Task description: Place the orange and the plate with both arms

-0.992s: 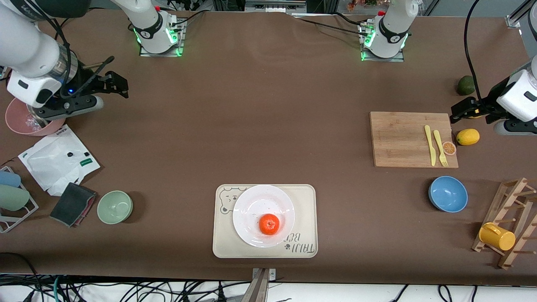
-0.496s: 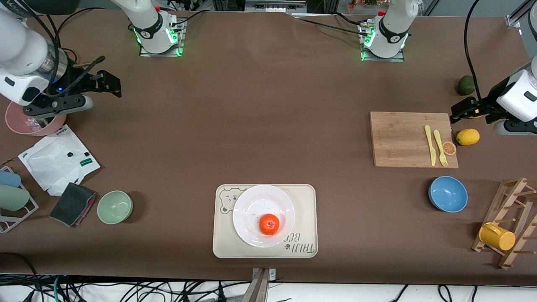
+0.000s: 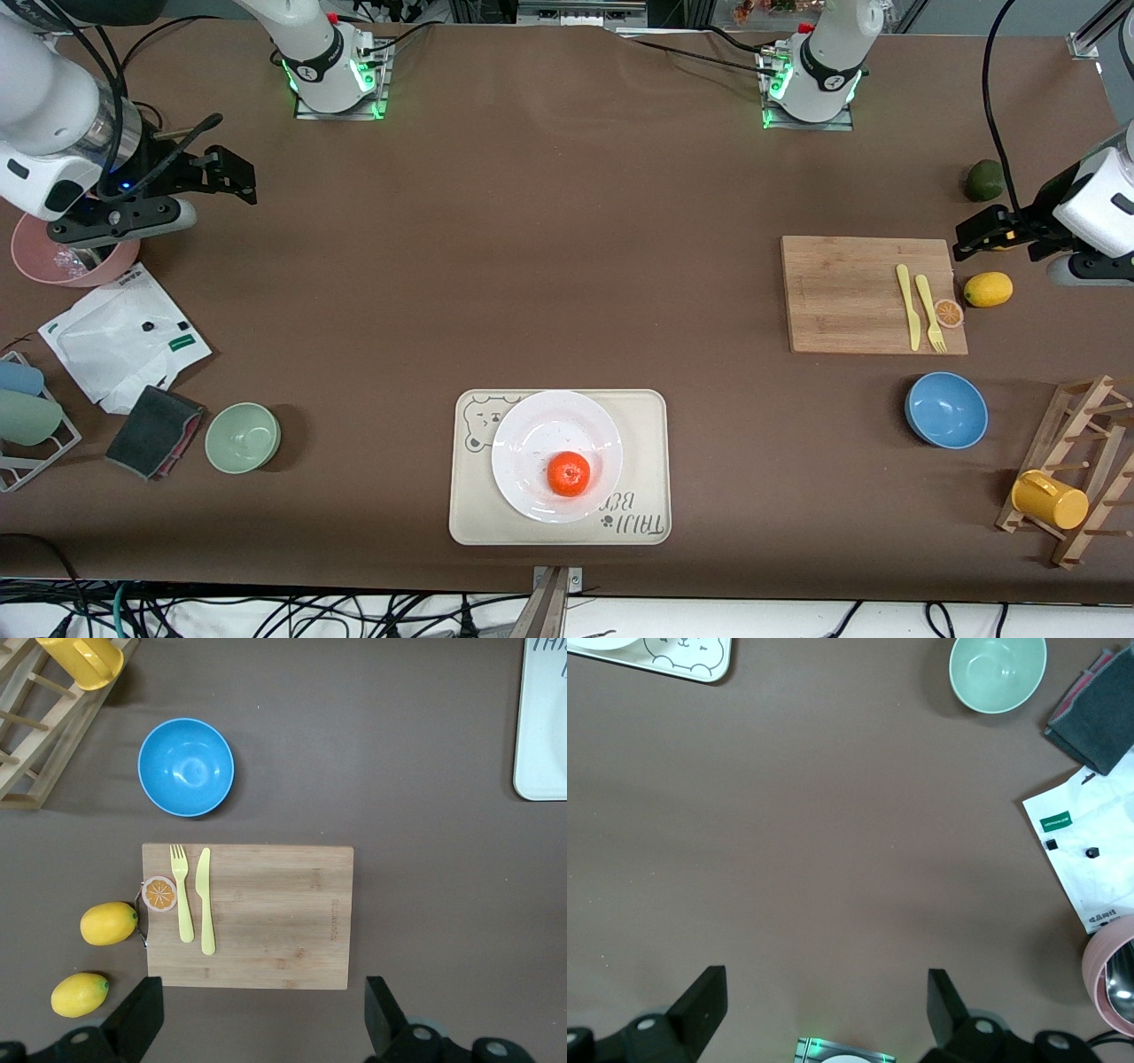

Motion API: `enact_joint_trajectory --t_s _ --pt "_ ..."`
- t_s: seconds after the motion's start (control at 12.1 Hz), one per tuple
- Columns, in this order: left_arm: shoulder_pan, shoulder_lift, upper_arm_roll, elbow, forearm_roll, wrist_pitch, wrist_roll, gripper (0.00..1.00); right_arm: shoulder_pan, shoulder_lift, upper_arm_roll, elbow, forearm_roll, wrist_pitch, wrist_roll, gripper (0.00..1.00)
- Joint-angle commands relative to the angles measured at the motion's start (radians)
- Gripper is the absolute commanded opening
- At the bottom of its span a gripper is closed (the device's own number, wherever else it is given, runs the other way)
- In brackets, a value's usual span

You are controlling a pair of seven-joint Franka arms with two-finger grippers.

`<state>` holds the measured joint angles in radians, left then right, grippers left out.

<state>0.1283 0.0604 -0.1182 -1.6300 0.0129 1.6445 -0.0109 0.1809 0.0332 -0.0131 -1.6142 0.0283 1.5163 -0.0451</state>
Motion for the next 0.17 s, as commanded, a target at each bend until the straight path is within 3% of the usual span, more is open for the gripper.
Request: enact_joint_trajectory --t_s 0.0,0.08 --pt "0.008 0.007 -0.001 0.024 -0.022 -0.026 0.026 1.0 -0.004 0.013 -0.002 0.036 -0.013 -0.028 0.007 1.0" --pt "0.008 0.009 -0.001 0.024 -0.022 -0.026 0.028 1.0 -0.006 0.013 -0.002 0.037 -0.014 -0.03 0.007 1.0"
